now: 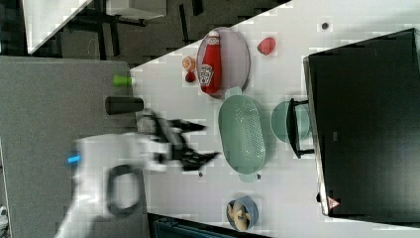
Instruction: Drag strainer right to left.
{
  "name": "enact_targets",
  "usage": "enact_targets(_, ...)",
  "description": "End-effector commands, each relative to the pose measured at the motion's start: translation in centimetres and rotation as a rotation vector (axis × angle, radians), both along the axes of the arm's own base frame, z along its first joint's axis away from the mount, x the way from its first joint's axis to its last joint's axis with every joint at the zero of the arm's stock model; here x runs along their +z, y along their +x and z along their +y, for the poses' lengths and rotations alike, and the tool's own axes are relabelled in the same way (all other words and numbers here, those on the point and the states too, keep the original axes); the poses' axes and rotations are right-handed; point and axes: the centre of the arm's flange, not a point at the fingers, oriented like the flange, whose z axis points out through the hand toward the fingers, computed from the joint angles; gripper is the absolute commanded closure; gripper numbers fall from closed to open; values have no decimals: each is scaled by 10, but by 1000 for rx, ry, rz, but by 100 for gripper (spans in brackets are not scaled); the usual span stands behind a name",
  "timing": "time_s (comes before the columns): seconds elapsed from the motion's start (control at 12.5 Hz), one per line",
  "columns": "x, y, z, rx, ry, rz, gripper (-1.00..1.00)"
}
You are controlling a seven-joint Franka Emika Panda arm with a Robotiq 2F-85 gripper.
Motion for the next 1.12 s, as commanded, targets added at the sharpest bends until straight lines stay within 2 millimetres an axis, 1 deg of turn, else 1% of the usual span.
enact_targets(0.08,-48,-5,8,-235,5,-45,-100)
enact_targets(0.24,-93,-2,14,-343,-1,-45,-100)
enact_targets(0.4,-133,-3,29,-462,-4,-37,-100)
enact_targets(0.48,-149,-3,38,-492,1,-50,-100)
enact_targets(0.56,-161,-2,46,-485,12,-77,-100)
enact_targets(0.72,-182,-4,55,-466,21,-96,-100)
enact_targets(0.8,-192,-7,59,-459,17,-80,-100)
enact_targets(0.88,-198,-8,62,-452,15,-71,-100)
enact_targets(1.12,-204,-10,74,-427,11,-53,-100)
